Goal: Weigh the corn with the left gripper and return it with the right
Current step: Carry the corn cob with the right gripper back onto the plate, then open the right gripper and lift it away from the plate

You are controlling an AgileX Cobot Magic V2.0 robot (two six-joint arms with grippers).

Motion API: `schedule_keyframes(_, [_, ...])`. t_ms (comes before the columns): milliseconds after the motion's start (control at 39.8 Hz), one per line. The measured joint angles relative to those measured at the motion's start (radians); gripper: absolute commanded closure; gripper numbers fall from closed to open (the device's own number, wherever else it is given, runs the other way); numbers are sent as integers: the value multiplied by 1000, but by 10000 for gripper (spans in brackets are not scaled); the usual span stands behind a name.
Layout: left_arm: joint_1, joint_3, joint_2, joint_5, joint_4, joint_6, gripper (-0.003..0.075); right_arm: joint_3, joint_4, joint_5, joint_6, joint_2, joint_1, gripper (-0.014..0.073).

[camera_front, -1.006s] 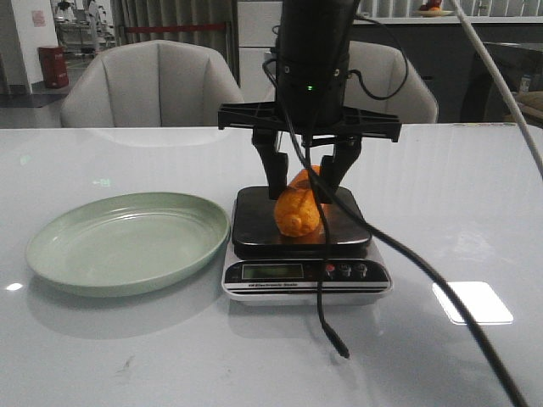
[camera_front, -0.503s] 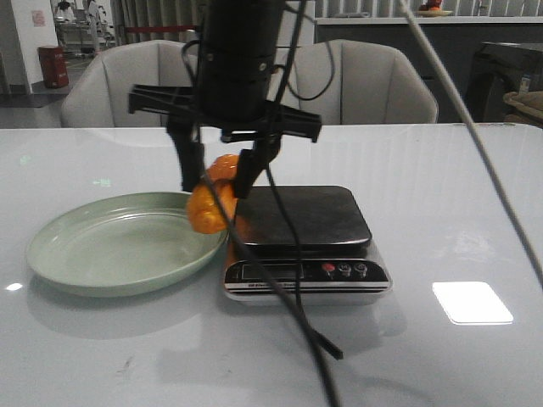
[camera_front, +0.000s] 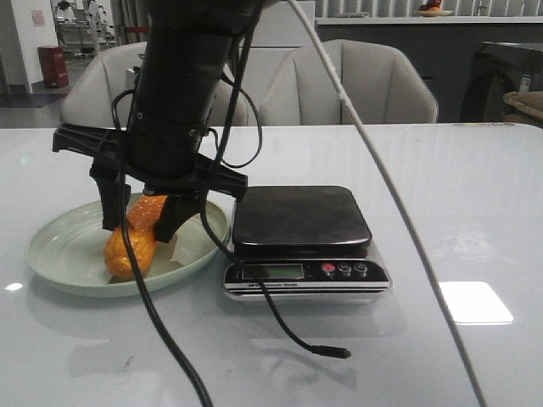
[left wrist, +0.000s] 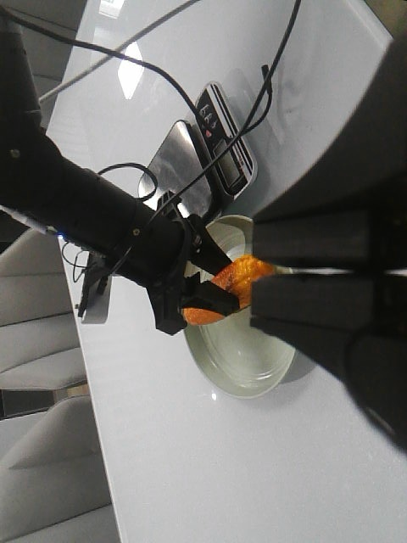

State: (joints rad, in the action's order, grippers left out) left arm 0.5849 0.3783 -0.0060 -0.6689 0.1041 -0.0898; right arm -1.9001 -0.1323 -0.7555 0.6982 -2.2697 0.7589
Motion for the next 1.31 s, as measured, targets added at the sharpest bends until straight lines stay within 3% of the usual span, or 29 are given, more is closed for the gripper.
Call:
schedule_keyframes(126, [0,0,0,0,0,0,607,0,-2,3,0,-6,1,32])
schedule_keyframes(528, [0,0,0,0,0,0,607,-21,10,-26,-98,85,-36,33])
schedule_keyframes(906, [0,0,0,0,0,0,607,-11,26,-235,-493,239,-119,41])
schedule_keyframes(1308, [0,0,0,0,0,0,607,328,67,-114,-564,520,-121,41])
